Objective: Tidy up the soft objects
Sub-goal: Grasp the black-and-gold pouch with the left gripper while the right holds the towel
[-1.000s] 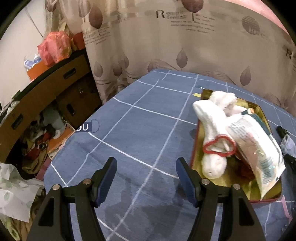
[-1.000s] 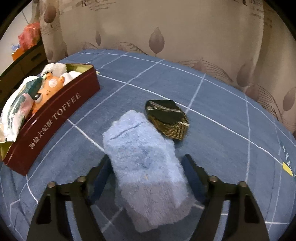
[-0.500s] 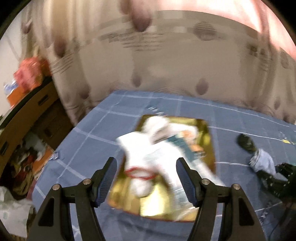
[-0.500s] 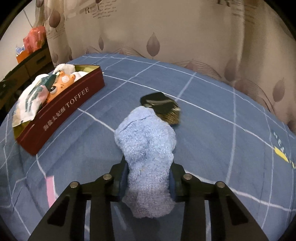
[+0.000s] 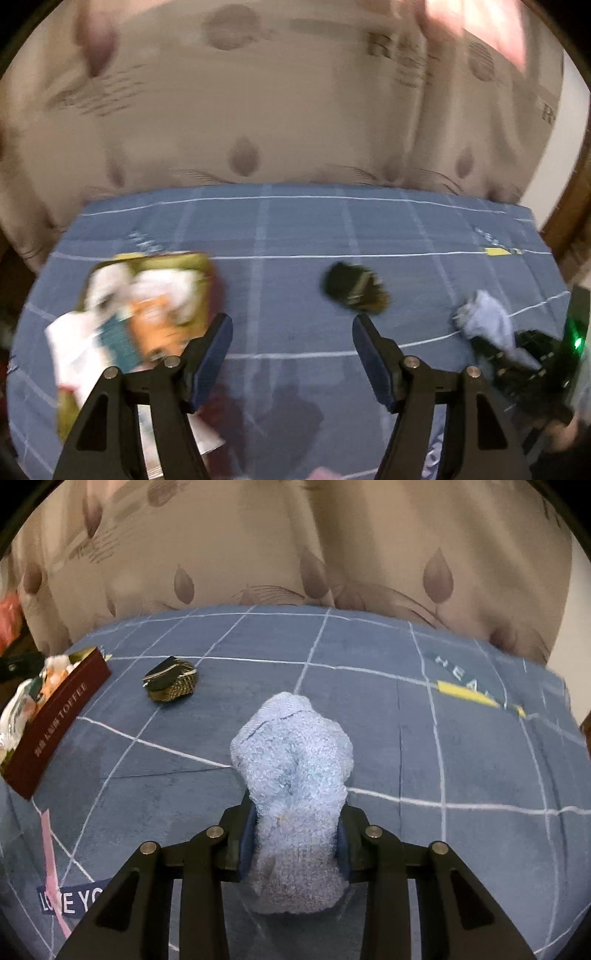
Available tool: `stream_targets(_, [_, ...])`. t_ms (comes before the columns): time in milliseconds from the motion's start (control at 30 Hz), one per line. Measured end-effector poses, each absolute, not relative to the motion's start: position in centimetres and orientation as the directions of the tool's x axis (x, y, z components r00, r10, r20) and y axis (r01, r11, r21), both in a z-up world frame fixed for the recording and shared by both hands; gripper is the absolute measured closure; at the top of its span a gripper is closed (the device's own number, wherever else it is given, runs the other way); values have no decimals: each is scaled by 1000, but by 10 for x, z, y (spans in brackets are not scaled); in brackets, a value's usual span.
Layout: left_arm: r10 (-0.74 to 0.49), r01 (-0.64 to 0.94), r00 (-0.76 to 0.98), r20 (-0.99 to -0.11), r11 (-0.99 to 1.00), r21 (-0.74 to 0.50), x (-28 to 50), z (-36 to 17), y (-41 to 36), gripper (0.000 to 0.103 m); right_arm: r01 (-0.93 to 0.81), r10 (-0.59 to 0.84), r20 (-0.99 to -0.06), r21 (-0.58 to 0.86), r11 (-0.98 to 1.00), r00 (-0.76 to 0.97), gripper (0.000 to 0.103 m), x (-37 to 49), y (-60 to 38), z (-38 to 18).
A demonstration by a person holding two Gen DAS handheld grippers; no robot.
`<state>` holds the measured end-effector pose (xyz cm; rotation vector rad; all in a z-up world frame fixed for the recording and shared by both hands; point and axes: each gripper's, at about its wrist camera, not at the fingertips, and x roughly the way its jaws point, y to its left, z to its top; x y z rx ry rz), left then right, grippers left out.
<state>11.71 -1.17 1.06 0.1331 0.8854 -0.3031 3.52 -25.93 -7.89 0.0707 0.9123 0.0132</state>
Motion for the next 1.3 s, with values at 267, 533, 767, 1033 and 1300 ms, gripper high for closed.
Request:
stream_targets(267, [-289, 462, 512, -809, 887, -24, 156, -15, -75, 32, 8, 45, -797, 62, 998, 603, 69, 36, -255, -84])
stream_targets(533, [-278, 536, 448, -850, 844, 7, 189, -52, -101, 32, 6, 68, -795, 90, 996, 603, 68, 37, -258, -85])
stream_targets(767, [-264, 504, 409, -873, 863, -25, 214, -75, -101, 32, 5, 71, -795, 92, 996, 602, 67, 36, -258, -85])
stream_targets(1033, [-255, 508, 403, -879, 861, -17, 219, -91, -109, 32, 1, 71, -795, 90, 996, 602, 65, 35, -257, -85])
stream_targets(1300, [-287, 509, 419, -862, 860, -39, 207, -88, -106, 66, 1, 72, -796, 92, 996, 602, 65, 35, -257, -85])
